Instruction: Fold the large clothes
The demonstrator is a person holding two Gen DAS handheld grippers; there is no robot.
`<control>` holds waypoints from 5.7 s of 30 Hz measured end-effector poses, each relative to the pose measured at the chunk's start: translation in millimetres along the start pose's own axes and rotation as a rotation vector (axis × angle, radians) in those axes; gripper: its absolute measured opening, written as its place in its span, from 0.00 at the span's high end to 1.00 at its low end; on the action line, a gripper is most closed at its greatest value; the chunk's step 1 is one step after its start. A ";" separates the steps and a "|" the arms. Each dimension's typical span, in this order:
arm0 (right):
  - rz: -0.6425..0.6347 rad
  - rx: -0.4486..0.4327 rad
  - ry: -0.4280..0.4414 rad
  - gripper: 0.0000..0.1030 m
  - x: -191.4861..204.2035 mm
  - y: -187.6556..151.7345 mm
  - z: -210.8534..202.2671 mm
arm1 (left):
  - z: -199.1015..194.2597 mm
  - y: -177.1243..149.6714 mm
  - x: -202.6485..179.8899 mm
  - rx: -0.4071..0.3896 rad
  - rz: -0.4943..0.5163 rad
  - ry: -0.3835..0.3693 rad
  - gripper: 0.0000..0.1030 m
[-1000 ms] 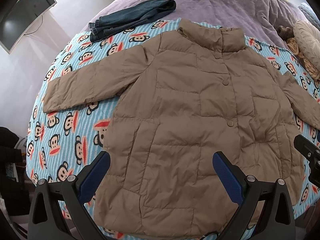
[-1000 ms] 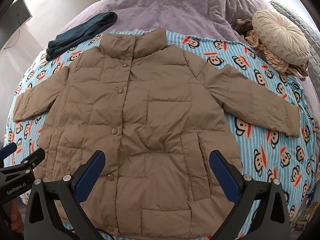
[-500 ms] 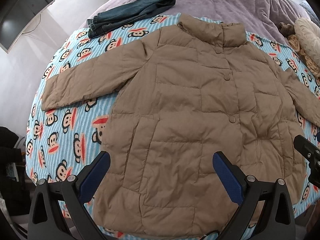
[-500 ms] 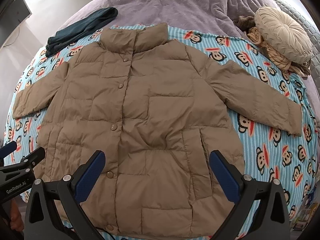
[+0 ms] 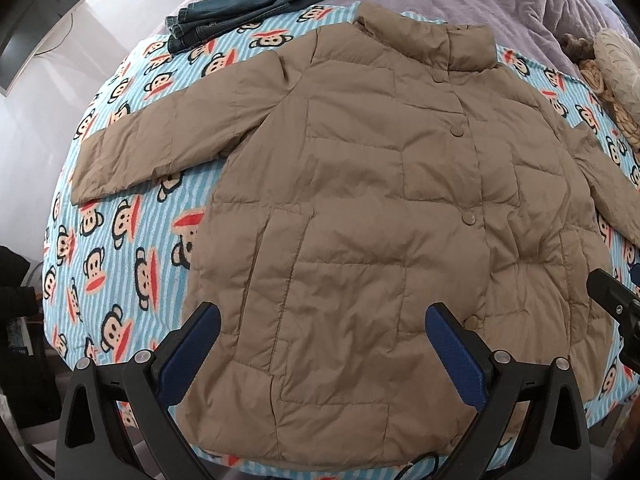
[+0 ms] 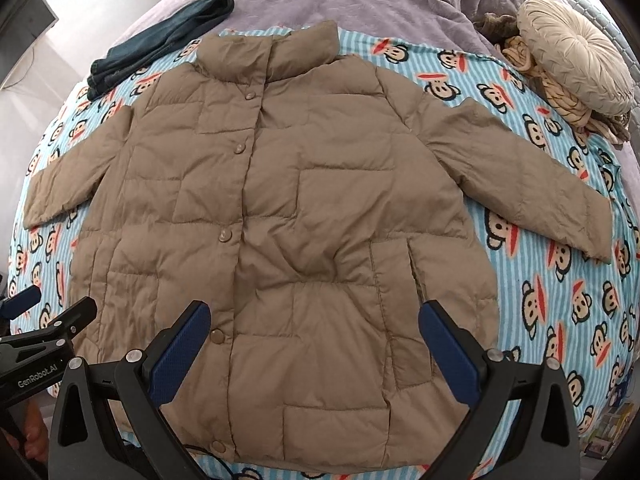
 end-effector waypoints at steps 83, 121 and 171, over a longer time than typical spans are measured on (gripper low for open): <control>-0.320 0.192 0.185 0.90 337.3 168.0 143.5 | 38.9 189.5 301.1 -0.455 -0.372 -0.380 0.92; -0.308 -0.143 0.056 0.05 152.7 132.3 40.3 | 32.0 159.5 103.0 -0.351 -0.037 -0.055 0.01; 0.453 0.043 0.366 0.53 -135.3 36.3 75.0 | 37.4 157.7 21.9 -0.052 0.043 -0.089 0.21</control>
Point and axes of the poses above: each gripper's, at about its wrist camera, not at the fingertips, and z roughly the way its jaws point, x to its left, y to its top, the point moved 6 cm from there along z, roughly the way its jaws point, and after that the axes turned 14 degrees about x, right-handed, at the moved point
